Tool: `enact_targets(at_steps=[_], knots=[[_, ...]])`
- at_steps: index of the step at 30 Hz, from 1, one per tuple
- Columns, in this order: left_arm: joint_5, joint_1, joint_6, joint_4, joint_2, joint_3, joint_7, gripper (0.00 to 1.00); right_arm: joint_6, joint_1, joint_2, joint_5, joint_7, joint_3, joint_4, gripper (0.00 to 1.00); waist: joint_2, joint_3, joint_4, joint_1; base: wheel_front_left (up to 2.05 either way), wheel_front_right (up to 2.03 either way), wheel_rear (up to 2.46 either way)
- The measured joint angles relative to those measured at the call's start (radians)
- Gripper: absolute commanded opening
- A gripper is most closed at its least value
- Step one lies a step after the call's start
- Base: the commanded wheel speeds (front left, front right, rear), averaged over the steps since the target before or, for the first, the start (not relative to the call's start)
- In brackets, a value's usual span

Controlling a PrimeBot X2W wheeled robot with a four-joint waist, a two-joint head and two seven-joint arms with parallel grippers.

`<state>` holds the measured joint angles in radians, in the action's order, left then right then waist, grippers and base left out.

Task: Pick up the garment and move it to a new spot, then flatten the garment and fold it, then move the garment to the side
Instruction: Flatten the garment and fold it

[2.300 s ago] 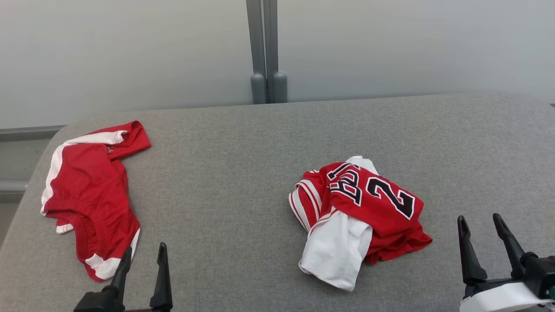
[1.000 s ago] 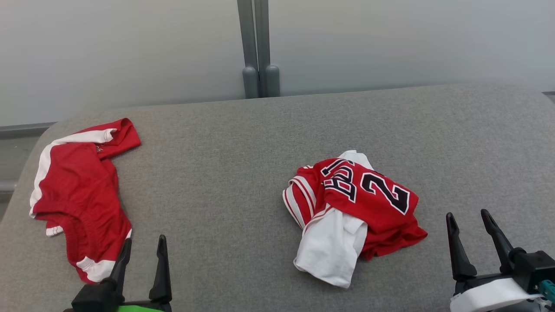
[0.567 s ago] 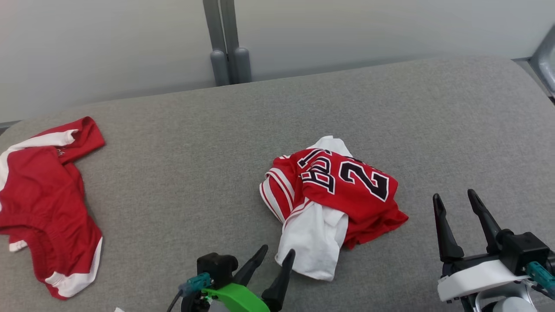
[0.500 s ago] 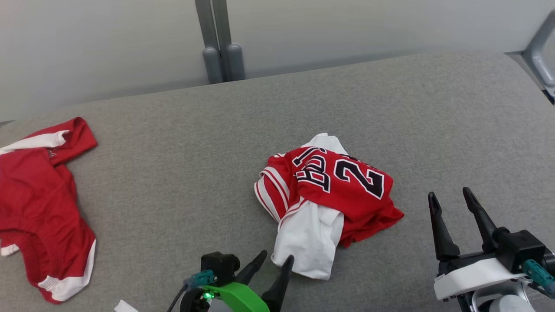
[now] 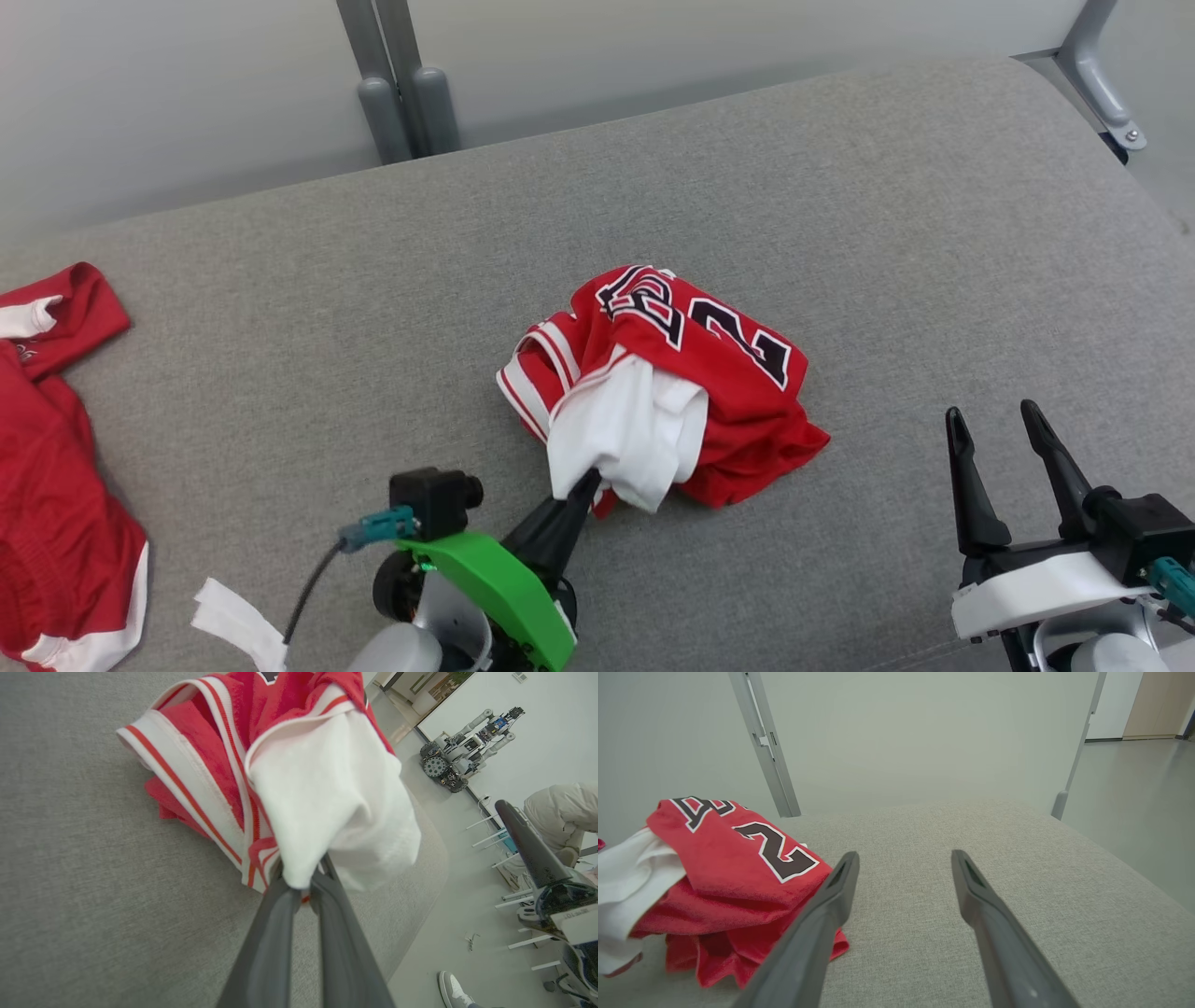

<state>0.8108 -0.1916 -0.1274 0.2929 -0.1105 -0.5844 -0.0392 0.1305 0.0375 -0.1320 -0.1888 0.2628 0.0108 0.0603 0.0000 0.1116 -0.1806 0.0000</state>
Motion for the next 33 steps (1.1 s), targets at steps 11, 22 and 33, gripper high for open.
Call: enact_targets(at_steps=[11, 22, 33], knots=[[0.091, -0.158, 0.093, -0.544, -0.211, 0.191, -0.234, 0.0, 0.0, -0.007, 0.003, -0.001, 0.0, -0.023, 0.002, 1.0, 0.0, -0.02, 0.05, 0.0, 0.0, 0.0, 0.0], [0.164, -0.508, 0.092, -0.605, -0.282, 0.259, -0.434, 0.0, 0.0, -0.035, 0.016, -0.004, 0.0, -0.063, 0.017, 1.0, 0.0, -0.034, 0.012, 0.0, 0.0, 0.0, 0.0], [0.183, -0.617, 0.033, -0.265, -0.145, 0.023, -0.546, 0.0, 0.0, -0.085, 0.026, -0.021, 0.0, -0.12, 0.029, 1.0, 0.0, -0.011, -0.053, 0.0, 0.0, 0.0, 0.0]])
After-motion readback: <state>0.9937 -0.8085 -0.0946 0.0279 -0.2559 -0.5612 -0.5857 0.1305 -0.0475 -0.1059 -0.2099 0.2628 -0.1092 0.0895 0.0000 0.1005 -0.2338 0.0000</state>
